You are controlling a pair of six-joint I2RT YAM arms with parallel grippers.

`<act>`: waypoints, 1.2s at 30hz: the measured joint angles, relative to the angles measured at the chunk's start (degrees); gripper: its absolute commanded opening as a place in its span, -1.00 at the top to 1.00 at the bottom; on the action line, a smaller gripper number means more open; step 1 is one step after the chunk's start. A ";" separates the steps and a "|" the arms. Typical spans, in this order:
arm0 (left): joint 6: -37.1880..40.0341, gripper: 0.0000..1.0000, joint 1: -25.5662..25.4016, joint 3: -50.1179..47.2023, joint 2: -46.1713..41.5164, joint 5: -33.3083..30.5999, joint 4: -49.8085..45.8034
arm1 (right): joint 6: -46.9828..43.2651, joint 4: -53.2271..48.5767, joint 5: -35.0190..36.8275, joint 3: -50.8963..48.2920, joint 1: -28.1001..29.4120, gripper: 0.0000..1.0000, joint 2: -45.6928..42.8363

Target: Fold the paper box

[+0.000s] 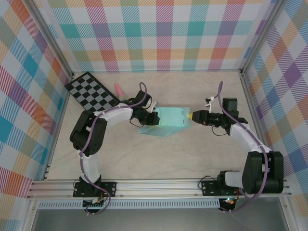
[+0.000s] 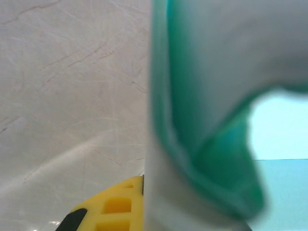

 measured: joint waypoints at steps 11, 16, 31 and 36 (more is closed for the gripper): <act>-0.72 1.00 1.22 -0.22 -0.13 0.94 0.94 | 2.34 7.08 3.98 -4.00 1.51 -0.19 -3.91; -4.74 1.00 2.58 -0.76 -1.66 0.72 2.64 | 3.93 6.97 12.26 -8.85 1.49 -0.26 -13.75; -17.53 1.00 3.15 -0.52 -3.21 4.09 8.04 | 5.64 13.03 20.81 -12.79 4.00 -0.43 -17.27; -20.68 1.00 3.10 -0.52 -3.56 5.68 9.66 | 7.19 25.07 24.65 -16.33 4.33 -0.62 -15.63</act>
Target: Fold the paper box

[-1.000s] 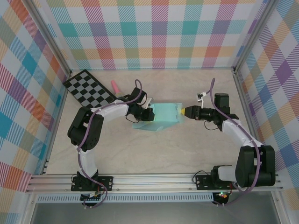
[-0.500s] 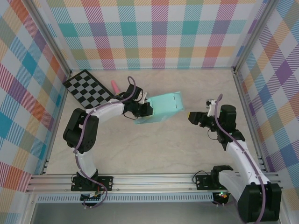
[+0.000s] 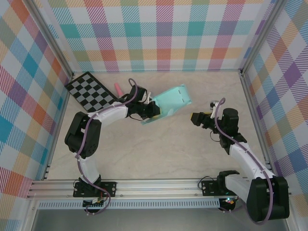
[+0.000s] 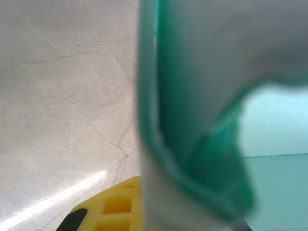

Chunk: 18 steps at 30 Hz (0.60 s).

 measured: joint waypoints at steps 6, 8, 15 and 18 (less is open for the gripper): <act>-1.29 1.00 -0.13 0.00 -0.24 1.07 -0.07 | -0.33 8.44 0.81 -0.37 0.28 -0.94 4.35; -1.51 1.00 -0.35 0.00 -0.26 1.31 -0.04 | -0.11 11.15 0.76 -0.07 0.57 -0.93 6.12; -2.12 1.00 -0.83 0.00 -0.33 1.88 -0.07 | 1.01 17.86 0.83 1.33 0.92 -0.92 9.75; -2.38 1.00 -0.83 -0.02 -0.57 2.51 0.17 | 0.96 19.34 0.55 2.67 0.92 -0.89 11.19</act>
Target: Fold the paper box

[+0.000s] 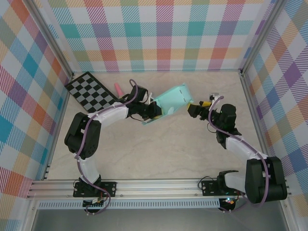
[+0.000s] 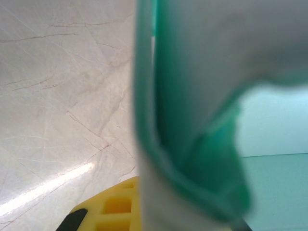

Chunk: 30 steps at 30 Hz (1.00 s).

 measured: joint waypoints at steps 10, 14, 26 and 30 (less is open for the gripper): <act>1.05 1.00 -0.37 0.02 -2.34 -0.26 0.42 | -1.38 -0.37 -5.81 6.01 0.87 -0.83 4.09; 2.80 1.00 -0.39 0.39 -2.45 -1.33 -1.18 | -3.98 -4.42 -7.50 7.78 1.68 -0.79 4.09; 7.61 1.00 -0.35 0.96 -3.39 -4.61 -4.90 | -13.44 -21.20 -9.29 6.69 0.68 -0.88 -7.15; 9.53 1.00 -0.26 1.53 -3.39 -6.08 -5.25 | -14.45 -28.00 -11.82 9.18 -2.08 -0.89 -10.25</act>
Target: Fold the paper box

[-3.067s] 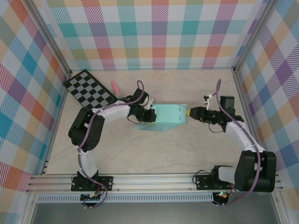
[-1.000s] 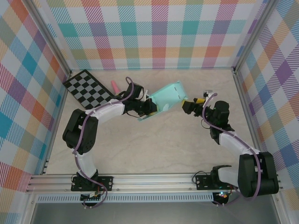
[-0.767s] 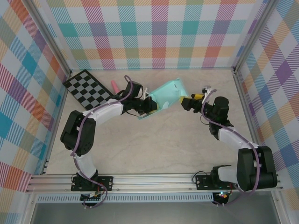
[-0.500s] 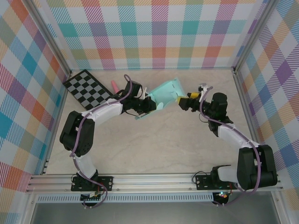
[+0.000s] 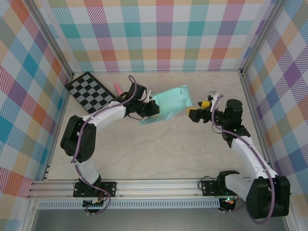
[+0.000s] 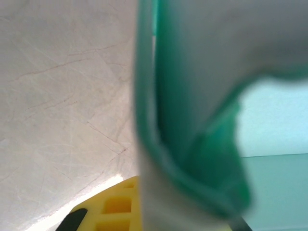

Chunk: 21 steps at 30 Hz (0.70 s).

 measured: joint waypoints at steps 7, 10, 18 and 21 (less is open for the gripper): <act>5.75 1.00 0.11 1.38 0.00 -1.90 -1.29 | -0.83 -14.56 -1.68 13.55 -0.61 -0.84 0.76; 8.79 1.00 0.11 1.38 0.00 -2.40 -2.58 | -0.70 -22.08 -1.79 24.00 -2.14 -0.81 5.33; 16.31 1.00 0.11 1.40 -0.33 -3.63 -5.53 | -3.65 -45.13 -1.09 48.19 -2.78 -0.62 23.10; 19.39 1.00 0.11 1.40 -0.90 -3.61 -6.60 | -6.80 -54.66 -2.45 53.94 -2.78 -0.61 29.27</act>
